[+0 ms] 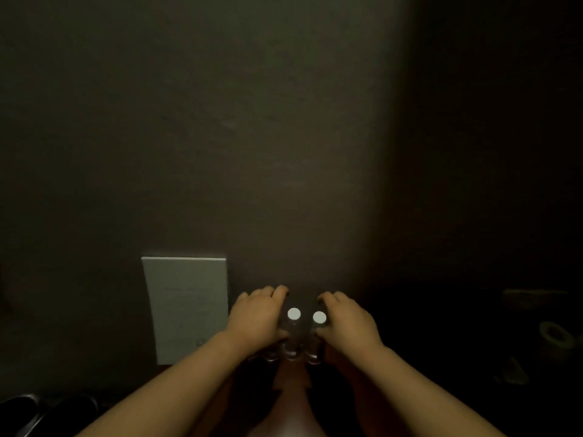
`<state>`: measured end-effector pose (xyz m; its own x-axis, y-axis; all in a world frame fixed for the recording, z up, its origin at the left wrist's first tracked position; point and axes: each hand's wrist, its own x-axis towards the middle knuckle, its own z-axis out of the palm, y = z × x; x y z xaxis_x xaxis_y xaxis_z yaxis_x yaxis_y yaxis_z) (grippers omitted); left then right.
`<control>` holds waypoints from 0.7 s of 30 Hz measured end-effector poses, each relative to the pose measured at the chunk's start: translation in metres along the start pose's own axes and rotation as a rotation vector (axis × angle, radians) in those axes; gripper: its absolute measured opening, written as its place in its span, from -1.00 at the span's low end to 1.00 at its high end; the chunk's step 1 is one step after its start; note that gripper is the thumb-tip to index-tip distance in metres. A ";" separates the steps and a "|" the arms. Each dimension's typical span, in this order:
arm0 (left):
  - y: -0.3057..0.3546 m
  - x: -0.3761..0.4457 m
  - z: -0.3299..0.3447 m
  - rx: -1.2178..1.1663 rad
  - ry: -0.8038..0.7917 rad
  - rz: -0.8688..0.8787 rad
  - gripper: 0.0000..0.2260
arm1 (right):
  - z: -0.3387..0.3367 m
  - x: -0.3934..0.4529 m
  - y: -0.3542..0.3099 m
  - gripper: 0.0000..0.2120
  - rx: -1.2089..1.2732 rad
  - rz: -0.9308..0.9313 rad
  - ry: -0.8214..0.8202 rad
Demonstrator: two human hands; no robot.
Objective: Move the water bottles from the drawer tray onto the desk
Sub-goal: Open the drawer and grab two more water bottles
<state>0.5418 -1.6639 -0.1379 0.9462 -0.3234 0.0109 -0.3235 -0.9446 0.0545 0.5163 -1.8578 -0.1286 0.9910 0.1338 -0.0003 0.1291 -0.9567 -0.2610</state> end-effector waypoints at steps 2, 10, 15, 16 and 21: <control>-0.005 -0.023 -0.014 -0.014 0.009 -0.014 -0.28 | -0.013 -0.012 -0.020 -0.46 -0.012 -0.053 -0.025; -0.047 -0.122 -0.055 -0.047 -0.009 -0.045 -0.32 | -0.046 -0.067 -0.119 -0.48 -0.065 -0.227 -0.111; -0.104 -0.216 -0.079 -0.027 -0.013 -0.143 -0.32 | -0.042 -0.104 -0.212 -0.45 -0.123 -0.369 -0.194; -0.117 -0.237 -0.084 -0.028 -0.017 -0.162 -0.32 | -0.039 -0.113 -0.233 -0.43 -0.136 -0.394 -0.198; -0.185 -0.356 -0.109 -0.038 -0.007 -0.276 -0.31 | -0.015 -0.167 -0.351 -0.49 -0.125 -0.529 -0.224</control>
<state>0.2659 -1.3677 -0.0433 0.9984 -0.0549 -0.0161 -0.0532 -0.9944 0.0917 0.3060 -1.5478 -0.0226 0.7607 0.6400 -0.1084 0.6210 -0.7662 -0.1655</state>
